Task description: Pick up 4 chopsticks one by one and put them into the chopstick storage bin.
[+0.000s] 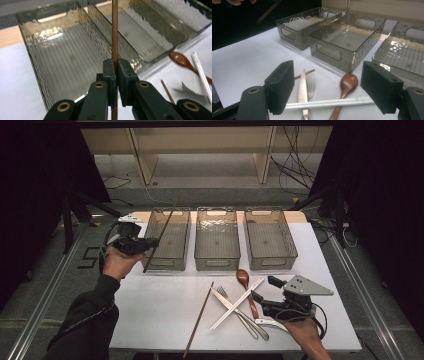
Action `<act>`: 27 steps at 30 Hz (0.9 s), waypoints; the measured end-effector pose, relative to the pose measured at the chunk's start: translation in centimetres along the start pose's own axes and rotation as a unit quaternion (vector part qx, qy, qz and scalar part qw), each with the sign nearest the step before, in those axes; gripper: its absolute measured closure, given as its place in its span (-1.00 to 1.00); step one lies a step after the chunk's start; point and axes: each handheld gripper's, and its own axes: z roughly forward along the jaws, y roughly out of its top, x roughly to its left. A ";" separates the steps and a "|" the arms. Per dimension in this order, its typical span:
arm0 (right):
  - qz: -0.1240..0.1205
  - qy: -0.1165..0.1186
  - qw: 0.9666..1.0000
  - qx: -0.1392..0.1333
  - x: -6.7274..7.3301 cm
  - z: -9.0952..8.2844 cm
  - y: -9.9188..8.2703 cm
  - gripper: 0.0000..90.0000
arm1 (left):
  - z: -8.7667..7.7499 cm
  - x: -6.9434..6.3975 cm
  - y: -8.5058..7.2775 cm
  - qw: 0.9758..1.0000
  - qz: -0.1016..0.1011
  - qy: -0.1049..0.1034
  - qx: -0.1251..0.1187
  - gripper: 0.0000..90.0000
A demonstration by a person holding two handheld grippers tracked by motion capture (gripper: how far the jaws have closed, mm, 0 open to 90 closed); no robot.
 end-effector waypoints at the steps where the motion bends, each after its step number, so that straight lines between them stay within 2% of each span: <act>1: 0.000 0.000 1.000 0.000 0.0 0.0 0.0 -0.38 | 0.2 0.3 0.4 1.000 -0.003 0.002 -0.006 0.87; 7: 0.000 0.003 1.000 0.000 0.0 0.1 0.0 -0.38 | 0.9 1.2 1.5 1.000 -0.011 0.006 -0.011 0.87; 11: -0.001 0.004 1.000 -0.001 0.1 0.0 0.0 -0.38 | 1.8 2.1 2.3 1.000 -0.015 0.018 -0.006 0.87; 19: 0.000 0.005 1.000 0.000 0.0 0.0 0.0 -0.38 | 3.3 3.7 2.9 0.999 -0.027 0.033 -0.009 0.87; 27: 0.001 0.005 1.000 0.001 0.0 0.1 0.0 -0.38 | 4.2 4.1 3.5 0.999 -0.024 0.042 -0.005 0.87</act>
